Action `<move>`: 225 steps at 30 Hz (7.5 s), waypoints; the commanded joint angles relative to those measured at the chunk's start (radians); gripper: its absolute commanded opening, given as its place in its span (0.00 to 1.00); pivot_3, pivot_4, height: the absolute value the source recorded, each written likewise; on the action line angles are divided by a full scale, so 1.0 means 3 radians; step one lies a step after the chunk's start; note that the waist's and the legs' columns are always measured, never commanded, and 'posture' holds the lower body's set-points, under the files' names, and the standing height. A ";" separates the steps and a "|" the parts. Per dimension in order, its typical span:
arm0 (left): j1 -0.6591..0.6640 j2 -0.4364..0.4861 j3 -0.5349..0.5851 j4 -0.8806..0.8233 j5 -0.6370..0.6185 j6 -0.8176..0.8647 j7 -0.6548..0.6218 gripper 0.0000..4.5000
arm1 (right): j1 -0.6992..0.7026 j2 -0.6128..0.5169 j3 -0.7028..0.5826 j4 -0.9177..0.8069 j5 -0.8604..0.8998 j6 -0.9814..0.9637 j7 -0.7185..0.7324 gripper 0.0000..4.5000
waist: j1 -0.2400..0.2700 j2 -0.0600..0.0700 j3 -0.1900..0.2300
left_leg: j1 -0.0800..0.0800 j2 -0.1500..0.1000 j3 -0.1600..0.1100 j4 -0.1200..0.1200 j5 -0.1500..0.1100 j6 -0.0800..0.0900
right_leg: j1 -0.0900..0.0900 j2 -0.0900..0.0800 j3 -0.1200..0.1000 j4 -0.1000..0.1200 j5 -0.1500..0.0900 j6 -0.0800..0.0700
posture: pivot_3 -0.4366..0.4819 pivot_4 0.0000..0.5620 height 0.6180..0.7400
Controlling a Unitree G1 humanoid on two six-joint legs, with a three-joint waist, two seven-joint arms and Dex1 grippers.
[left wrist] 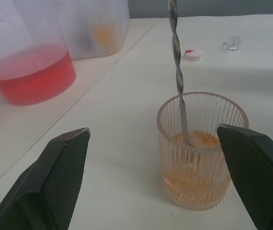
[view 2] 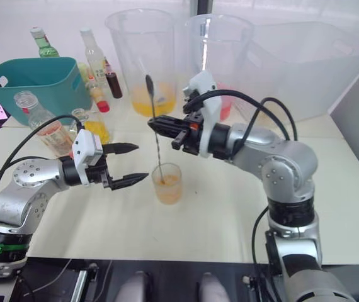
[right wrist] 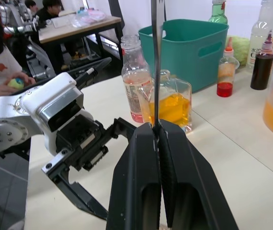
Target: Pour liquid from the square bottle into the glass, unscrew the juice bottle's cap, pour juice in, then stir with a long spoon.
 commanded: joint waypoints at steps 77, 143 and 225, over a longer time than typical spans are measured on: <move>0.0110 0.0112 0.0138 -0.0154 -0.0143 -0.0002 -0.0286 0.99 | 0.0041 0.0362 0.0139 0.0120 -0.0279 -0.0466 0.0362 0.00 | -0.0009 0.0000 0.0000 | 0.0001 0.0000 -0.0001 0.0001 0.0000 0.0000 | 0.0000 0.0001 0.0000 0.0004 0.0000 0.0000 | 0.48 0.27 0.83; 0.0131 0.0293 -0.0085 0.0020 -0.0160 0.0078 -0.0764 0.99 | -0.0305 -0.0757 -0.0600 -0.0176 0.0786 0.0318 0.0177 0.00 | 0.0002 0.0002 0.0001 | 0.0000 0.0000 -0.0001 0.0000 0.0000 0.0001 | 0.0001 0.0000 0.0000 -0.0002 -0.0001 -0.0001 | 0.48 0.27 0.83; 0.1278 0.0675 0.1176 0.0971 0.0054 -0.0310 -0.0231 1.00 | 0.2220 -0.0813 -0.2324 0.0443 -0.0735 -0.0969 0.0977 0.99 | -0.0015 0.0023 0.0013 | 0.0008 0.0001 0.0004 -0.0005 0.0001 0.0002 | 0.0007 0.0000 0.0002 -0.0009 -0.0001 -0.0001 | 0.48 0.27 0.83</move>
